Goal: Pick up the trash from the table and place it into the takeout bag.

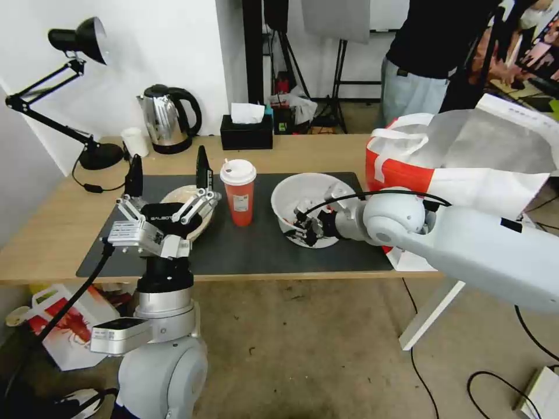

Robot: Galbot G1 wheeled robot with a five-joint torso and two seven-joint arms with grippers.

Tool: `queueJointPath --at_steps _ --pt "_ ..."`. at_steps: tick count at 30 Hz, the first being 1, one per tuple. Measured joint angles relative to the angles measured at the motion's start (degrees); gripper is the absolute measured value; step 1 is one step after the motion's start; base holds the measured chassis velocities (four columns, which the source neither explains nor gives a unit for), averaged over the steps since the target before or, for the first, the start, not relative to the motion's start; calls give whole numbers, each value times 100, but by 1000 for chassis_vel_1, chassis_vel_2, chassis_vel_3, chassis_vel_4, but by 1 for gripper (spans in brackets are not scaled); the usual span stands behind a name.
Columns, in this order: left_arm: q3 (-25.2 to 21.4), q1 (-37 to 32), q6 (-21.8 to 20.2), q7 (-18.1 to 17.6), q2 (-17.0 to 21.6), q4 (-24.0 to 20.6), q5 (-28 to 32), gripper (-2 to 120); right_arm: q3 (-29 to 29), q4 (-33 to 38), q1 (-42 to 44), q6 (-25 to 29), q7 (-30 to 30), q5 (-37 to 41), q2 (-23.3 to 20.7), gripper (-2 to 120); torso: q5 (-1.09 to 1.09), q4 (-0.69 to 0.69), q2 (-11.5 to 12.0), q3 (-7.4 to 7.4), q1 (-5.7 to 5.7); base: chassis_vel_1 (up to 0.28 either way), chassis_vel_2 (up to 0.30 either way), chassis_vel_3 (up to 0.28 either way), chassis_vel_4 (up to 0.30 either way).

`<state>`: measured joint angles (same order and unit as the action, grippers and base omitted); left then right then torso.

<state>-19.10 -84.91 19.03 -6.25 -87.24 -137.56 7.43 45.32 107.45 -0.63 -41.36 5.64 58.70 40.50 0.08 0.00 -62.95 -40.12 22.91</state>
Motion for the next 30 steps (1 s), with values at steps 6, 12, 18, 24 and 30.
queueJointPath --at_steps 6,12,18,24,30 --pt "9 -12 -1 5 -13 1 -20 100 0 -14 -10 1 -10 4 16 0 0 0 0 0 -1 0 0 0 0" --pt "8 -29 -1 5 -24 -3 -38 100 6 3 -68 1 -23 7 11 0 0 0 0 0 -1 0 0 0 0" --pt "-6 -48 -1 2 -35 -31 -52 100 6 141 -305 2 -14 90 -75 0 1 0 0 0 0 0 0 0 0" --pt "-21 -78 2 -2 -34 -75 -53 100 24 346 -756 3 -1 210 -228 0 -1 0 0 0 -1 0 0 0 0" --pt "-33 -91 6 -9 -35 -98 -52 100 -33 452 -1115 5 0 342 -311 0 0 1 0 0 0 0 0 0 0"
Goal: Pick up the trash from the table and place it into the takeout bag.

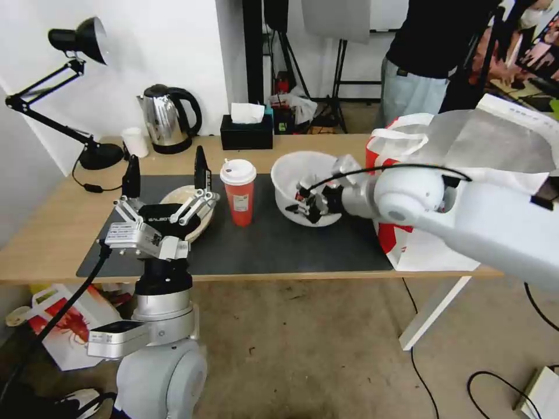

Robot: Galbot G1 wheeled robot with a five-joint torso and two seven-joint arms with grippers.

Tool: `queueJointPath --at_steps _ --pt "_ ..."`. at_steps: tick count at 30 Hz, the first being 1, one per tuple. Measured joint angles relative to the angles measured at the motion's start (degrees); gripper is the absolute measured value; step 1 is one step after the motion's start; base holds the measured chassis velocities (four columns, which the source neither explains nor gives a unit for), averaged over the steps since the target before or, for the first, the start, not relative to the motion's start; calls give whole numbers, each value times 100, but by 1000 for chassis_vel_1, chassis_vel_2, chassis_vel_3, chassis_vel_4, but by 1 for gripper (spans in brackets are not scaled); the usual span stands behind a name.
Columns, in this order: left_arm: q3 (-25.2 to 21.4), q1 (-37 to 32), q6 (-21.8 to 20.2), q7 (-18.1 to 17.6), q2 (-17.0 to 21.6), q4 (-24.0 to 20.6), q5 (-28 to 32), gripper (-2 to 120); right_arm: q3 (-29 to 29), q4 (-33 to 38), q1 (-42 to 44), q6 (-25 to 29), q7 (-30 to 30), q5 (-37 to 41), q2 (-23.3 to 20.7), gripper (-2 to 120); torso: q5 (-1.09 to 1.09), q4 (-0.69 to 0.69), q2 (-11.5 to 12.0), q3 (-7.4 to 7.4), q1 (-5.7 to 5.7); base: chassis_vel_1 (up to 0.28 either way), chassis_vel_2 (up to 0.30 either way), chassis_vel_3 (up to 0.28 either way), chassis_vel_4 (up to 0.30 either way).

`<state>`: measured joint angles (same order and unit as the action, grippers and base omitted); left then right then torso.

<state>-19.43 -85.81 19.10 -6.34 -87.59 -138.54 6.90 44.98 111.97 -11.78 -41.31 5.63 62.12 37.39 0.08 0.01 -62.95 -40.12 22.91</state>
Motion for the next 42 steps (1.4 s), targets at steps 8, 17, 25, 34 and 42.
queueJointPath --at_steps 8,17,25,34,42 --pt "-59 -70 5 -7 6 -70 3 100 -291 51 -321 3 -128 342 96 0 0 -1 0 0 0 0 0 0 0" --pt "-127 -139 10 -16 22 -147 20 100 -627 -70 -920 13 -244 912 381 0 1 0 0 0 0 0 0 0 0" --pt "-142 -178 14 -18 -10 -174 19 100 -904 -443 -1338 49 -310 1213 694 0 1 -1 0 0 0 0 0 0 0" --pt "-157 -193 20 -22 -60 -178 2 100 -1743 -963 -1461 144 -484 1557 970 0 1 -1 0 0 0 0 0 0 0" --pt "-147 -223 26 -22 -102 -190 -30 100 -2044 -1124 -1363 144 -554 1629 944 0 0 -2 0 0 0 0 0 0 0"
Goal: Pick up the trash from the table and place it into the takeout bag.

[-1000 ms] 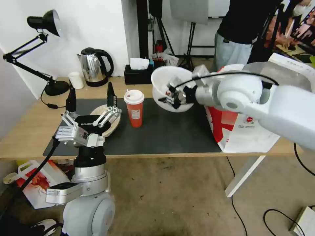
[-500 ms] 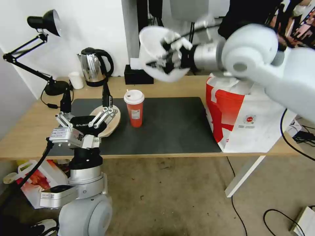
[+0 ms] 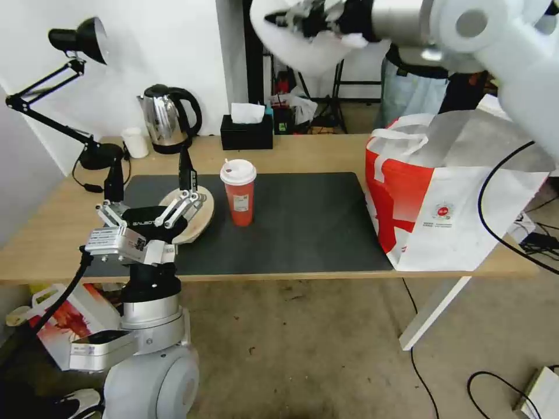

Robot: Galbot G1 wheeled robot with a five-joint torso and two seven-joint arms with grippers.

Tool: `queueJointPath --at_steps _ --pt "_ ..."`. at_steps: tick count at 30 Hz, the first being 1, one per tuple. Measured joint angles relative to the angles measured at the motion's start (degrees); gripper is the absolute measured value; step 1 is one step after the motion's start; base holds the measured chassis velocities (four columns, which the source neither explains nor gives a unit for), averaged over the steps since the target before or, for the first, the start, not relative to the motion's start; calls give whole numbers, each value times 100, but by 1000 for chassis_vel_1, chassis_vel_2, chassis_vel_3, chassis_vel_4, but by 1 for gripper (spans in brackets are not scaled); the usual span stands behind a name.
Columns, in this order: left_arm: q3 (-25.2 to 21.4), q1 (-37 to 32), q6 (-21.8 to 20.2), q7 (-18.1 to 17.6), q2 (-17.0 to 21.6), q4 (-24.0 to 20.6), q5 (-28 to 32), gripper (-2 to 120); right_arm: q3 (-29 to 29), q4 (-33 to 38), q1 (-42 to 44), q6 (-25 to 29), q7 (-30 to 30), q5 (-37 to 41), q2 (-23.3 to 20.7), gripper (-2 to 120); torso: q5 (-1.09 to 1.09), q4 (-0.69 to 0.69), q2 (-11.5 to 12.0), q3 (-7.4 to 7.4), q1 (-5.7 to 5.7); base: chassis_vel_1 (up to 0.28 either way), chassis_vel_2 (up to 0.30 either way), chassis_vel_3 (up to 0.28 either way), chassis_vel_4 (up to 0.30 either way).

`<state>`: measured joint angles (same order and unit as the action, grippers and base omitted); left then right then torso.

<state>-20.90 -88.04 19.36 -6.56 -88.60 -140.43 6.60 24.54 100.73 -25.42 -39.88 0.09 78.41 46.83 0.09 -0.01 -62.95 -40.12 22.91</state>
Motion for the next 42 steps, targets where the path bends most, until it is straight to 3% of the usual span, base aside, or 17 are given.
queueJointPath --at_steps 7,13,22,42 --pt "0 12 4 -2 24 -2 2 100 -345 33 285 0 -72 155 -351 0 -3 3 0 0 0 0 0 0 0" --pt "22 79 4 -12 81 9 32 100 -675 273 601 1 -84 483 -1269 0 -1 1 0 0 0 0 0 0 0" --pt "15 99 2 -20 155 9 112 100 -963 630 1175 2 -98 537 -1913 0 -1 1 0 0 0 0 0 0 0" --pt "46 80 -4 -21 200 -3 129 100 -2125 803 3064 44 -83 488 -2417 0 0 1 0 0 0 0 0 0 0"
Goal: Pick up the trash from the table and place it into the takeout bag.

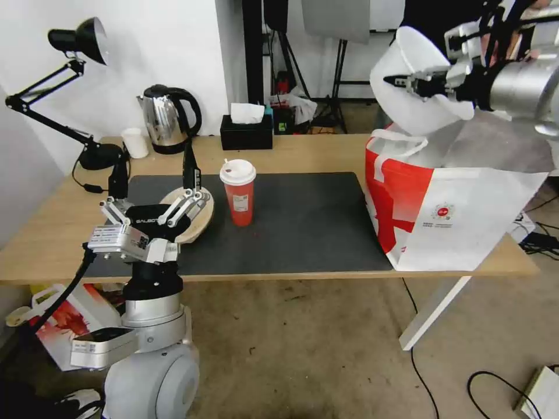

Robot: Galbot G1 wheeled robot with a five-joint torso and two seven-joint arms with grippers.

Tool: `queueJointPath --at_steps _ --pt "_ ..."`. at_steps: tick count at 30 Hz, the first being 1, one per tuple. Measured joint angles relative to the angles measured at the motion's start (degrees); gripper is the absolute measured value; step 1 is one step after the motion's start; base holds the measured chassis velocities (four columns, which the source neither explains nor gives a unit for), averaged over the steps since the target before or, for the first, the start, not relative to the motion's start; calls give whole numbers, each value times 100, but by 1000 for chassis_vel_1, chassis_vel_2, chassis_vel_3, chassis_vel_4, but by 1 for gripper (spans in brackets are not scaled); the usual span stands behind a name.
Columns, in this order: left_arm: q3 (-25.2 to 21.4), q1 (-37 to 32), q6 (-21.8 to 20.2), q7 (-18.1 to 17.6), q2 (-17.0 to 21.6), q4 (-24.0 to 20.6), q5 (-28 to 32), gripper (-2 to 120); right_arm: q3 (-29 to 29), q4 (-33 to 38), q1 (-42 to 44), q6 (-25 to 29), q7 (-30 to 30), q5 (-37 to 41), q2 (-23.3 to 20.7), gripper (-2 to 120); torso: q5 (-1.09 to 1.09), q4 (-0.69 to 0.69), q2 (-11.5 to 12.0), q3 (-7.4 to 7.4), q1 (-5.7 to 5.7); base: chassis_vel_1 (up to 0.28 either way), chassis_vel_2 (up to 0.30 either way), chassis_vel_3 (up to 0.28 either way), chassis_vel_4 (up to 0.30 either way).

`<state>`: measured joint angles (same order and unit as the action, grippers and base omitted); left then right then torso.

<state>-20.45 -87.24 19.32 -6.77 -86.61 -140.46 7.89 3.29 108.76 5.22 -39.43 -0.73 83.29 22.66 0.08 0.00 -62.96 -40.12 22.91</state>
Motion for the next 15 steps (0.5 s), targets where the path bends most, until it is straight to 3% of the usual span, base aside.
queueJointPath --at_steps 15 --pt "9 -42 -2 4 0 -50 -5 100 -1295 211 1525 1 12 -57 -163 0 -1 1 0 0 0 0 0 0 0"
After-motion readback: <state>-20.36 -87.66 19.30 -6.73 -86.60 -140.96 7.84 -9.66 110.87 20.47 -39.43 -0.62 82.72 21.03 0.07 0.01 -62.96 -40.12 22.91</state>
